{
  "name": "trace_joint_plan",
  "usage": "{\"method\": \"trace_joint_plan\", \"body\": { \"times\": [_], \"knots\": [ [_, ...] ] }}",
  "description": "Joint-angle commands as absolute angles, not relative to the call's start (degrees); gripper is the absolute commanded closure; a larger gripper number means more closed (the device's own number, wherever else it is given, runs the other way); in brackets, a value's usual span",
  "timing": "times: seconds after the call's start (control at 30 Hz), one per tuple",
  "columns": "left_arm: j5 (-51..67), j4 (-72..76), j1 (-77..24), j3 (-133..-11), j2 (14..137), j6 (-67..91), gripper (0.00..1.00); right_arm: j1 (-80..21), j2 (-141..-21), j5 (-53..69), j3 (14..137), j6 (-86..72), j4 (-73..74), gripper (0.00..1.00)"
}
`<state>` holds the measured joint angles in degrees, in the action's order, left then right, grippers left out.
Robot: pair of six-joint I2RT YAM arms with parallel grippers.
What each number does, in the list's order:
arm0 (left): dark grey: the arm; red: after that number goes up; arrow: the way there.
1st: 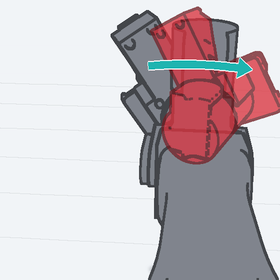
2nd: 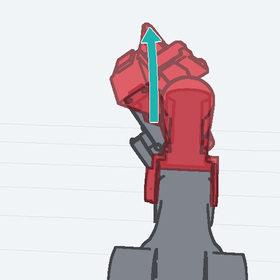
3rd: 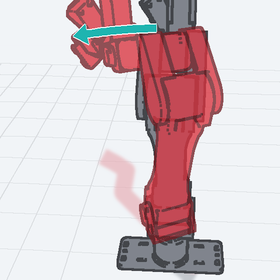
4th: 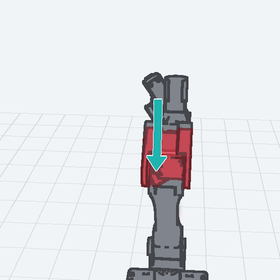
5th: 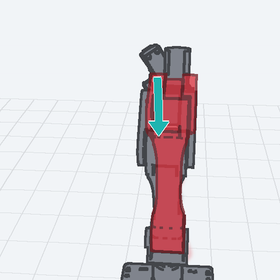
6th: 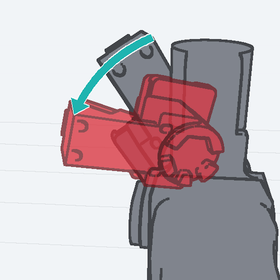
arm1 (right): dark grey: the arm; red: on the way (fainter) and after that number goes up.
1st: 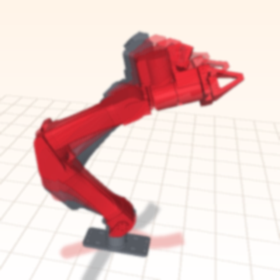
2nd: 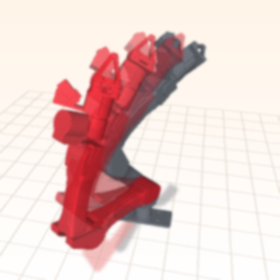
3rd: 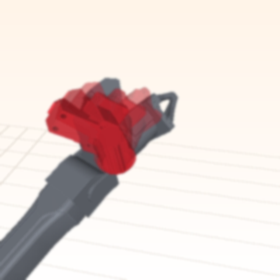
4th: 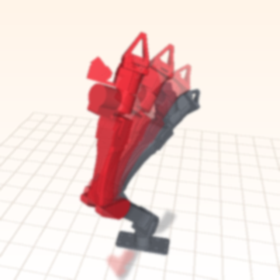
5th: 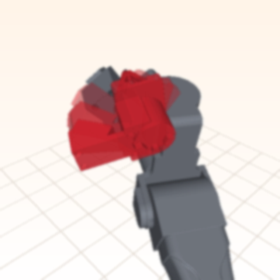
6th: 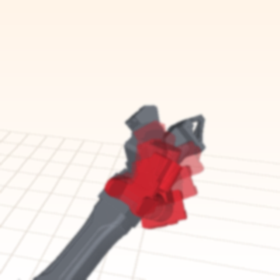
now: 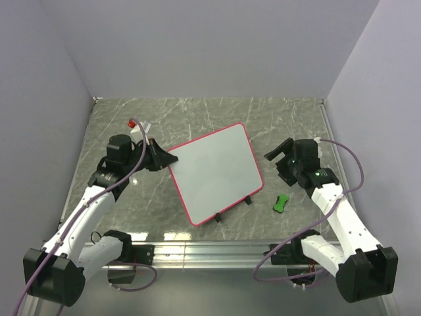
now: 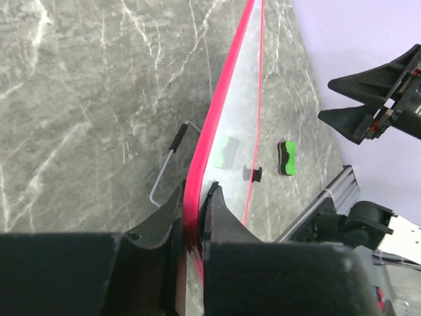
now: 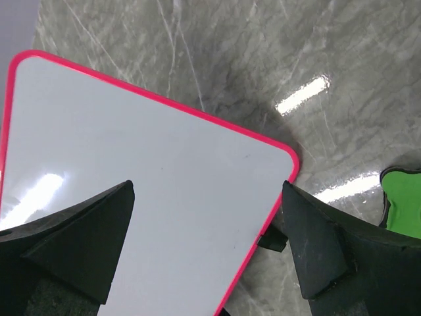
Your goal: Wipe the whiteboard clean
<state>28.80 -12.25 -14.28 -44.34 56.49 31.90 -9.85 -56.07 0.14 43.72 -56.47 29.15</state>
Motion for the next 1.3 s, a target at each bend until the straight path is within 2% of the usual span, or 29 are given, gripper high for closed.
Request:
{"method": "trace_joint_plan", "body": {
  "times": [0.0, 0.47, 0.67, 0.83, 1.07, 1.23, 1.27],
  "knots": [
    [10.21, -14.15, -13.54, -39.99, 56.07, 15.47, 0.96, -9.67, -55.38, 0.53, 44.65, -54.93, 29.35, 0.00],
    [8.00, -6.25, -13.80, -33.05, 54.40, 8.43, 1.00, -9.67, -51.77, 1.40, 41.05, -55.28, 30.41, 0.00],
    [12.91, 5.34, -13.80, -28.76, 54.84, 12.38, 1.00, -9.67, -49.57, 2.37, 39.46, -54.58, 30.94, 0.00],
    [9.94, 14.05, -13.89, -24.01, 55.37, 13.80, 1.00, -9.58, -48.25, 2.46, 39.90, -53.62, 32.16, 0.00],
    [4.84, 7.83, -13.89, -24.96, 55.64, 3.26, 1.00, -9.49, -45.97, 2.81, 39.82, -52.30, 34.10, 0.00],
    [8.87, 3.17, -13.89, -25.23, 52.92, -4.03, 1.00, -9.58, -44.21, 3.34, 38.85, -51.24, 34.81, 0.00],
    [9.40, 2.99, -13.97, -24.96, 52.04, -4.13, 0.96, -9.49, -44.03, 3.51, 38.59, -51.24, 34.72, 0.00]
  ]
}}
